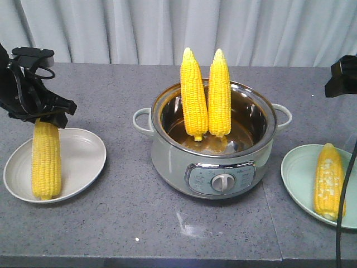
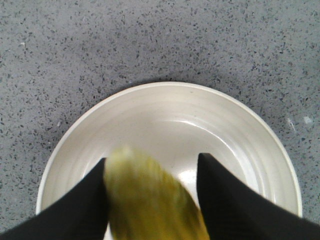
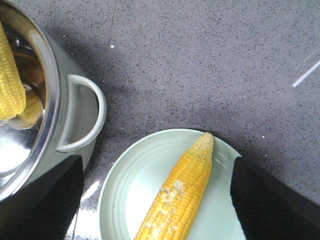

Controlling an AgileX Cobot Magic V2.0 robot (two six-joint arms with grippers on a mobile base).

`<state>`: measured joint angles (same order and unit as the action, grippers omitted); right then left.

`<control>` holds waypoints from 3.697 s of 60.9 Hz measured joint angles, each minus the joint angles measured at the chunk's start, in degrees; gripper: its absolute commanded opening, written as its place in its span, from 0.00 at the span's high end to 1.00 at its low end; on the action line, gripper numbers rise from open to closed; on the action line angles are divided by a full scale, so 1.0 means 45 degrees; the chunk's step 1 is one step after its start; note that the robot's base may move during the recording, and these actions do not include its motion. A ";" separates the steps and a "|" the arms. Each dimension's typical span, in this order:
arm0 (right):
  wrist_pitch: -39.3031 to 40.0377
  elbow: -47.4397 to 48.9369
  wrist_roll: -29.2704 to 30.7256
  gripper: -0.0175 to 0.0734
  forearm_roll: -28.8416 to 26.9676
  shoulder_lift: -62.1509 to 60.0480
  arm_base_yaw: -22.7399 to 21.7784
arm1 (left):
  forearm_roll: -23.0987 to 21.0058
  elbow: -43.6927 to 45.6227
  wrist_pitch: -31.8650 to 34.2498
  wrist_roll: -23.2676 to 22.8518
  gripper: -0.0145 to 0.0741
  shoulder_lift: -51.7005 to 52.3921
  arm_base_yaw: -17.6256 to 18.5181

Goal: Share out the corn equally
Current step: 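Lower the cobs onto the cream plate and green plate, open both grippers, then raise both grippers away from the plates, then reach the right gripper to the pot and grasp the nearer upright cob, then lift the corn cob up out of the pot with the right gripper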

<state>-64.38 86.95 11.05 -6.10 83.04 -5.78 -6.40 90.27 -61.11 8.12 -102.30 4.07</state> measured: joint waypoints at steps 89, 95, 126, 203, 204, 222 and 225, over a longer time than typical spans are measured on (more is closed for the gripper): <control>0.5641 0.0000 0.6979 0.16 -0.9005 0.1914 0.2769 | -0.4210 0.0000 0.1408 0.1326 0.36 0.4458 0.0000; 0.6544 0.0000 0.7007 0.16 -0.8921 0.2697 0.3053 | -0.4224 0.0000 0.1408 0.1336 0.36 0.4458 0.0000; 0.7614 0.0000 0.7579 0.16 -0.8750 0.4620 0.3142 | -0.4249 0.0000 0.1383 0.1340 0.36 0.4167 0.0000; 0.8490 0.0000 0.8660 0.82 -0.8720 0.4486 0.3884 | -0.4261 0.0000 0.1082 0.1340 0.36 0.4108 0.0000; 0.8486 0.0000 0.8687 0.82 -0.8720 0.4315 0.3884 | -0.4261 0.0000 0.1082 0.1340 0.36 0.4108 0.0000; 0.8408 0.0000 0.8773 0.82 -0.8683 0.0971 0.3884 | -0.5216 0.0000 0.1449 0.1371 0.36 0.4108 0.0017; 0.8391 0.0000 0.8773 0.82 -0.8590 0.0247 0.3884 | -0.5604 0.0000 0.1687 0.1580 0.36 0.4084 0.0083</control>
<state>-26.62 86.95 50.53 -44.75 84.15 11.69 -31.62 90.27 -53.52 15.23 -83.92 4.44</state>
